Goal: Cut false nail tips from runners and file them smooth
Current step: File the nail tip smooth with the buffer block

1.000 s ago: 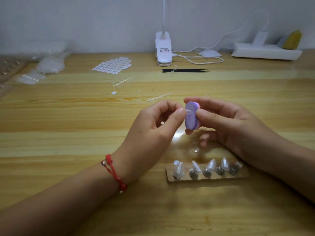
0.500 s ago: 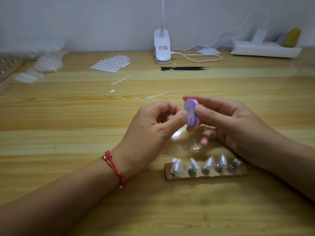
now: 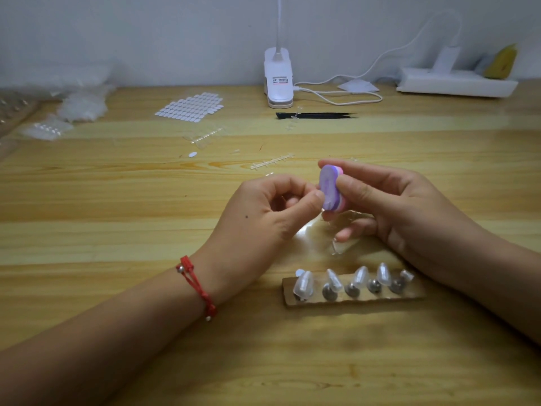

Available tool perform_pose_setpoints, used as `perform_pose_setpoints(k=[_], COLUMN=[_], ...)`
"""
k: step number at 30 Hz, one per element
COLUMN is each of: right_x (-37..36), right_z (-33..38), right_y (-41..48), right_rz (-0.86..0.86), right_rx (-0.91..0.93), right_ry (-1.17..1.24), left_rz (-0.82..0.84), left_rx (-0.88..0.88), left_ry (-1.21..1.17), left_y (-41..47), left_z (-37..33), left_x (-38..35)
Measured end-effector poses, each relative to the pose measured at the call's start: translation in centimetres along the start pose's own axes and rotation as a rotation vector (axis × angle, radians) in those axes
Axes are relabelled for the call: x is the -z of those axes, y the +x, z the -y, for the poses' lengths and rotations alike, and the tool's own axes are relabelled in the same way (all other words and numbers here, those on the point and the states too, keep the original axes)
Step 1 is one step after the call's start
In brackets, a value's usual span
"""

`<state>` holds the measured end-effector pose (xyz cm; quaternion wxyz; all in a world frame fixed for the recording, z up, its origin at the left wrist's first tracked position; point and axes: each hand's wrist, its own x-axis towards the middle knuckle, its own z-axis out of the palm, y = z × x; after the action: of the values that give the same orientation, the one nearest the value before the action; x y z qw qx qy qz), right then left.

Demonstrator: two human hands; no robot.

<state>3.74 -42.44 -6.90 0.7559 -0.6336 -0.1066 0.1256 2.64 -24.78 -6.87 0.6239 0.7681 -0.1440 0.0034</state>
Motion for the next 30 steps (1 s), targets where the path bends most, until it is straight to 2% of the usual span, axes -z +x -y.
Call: perform_pose_setpoints(k=[4,15,18,30], right_x=[-0.18,0.0,-0.01,0.15], right_z=[0.13,-0.04,0.05,0.0], right_y=[-0.08,0.04,-0.05,0.07], right_rz=[0.046,0.013,0.057,0.03], right_rx=[-0.012,0.01,-0.002,0.007], right_ry=[-0.053,-0.026,-0.072,-0.035], left_rz=[-0.042,-0.002,-0.048,-0.008], left_rx=[-0.009,-0.008,-0.024,-0.02], left_ry=[-0.011,0.013,-0.009,0.021], left_y=[0.05,0.0,0.04,0.03], left_z=[0.03,0.02,-0.01,0.16], left_x=[0.1,0.03,0.16,0.05])
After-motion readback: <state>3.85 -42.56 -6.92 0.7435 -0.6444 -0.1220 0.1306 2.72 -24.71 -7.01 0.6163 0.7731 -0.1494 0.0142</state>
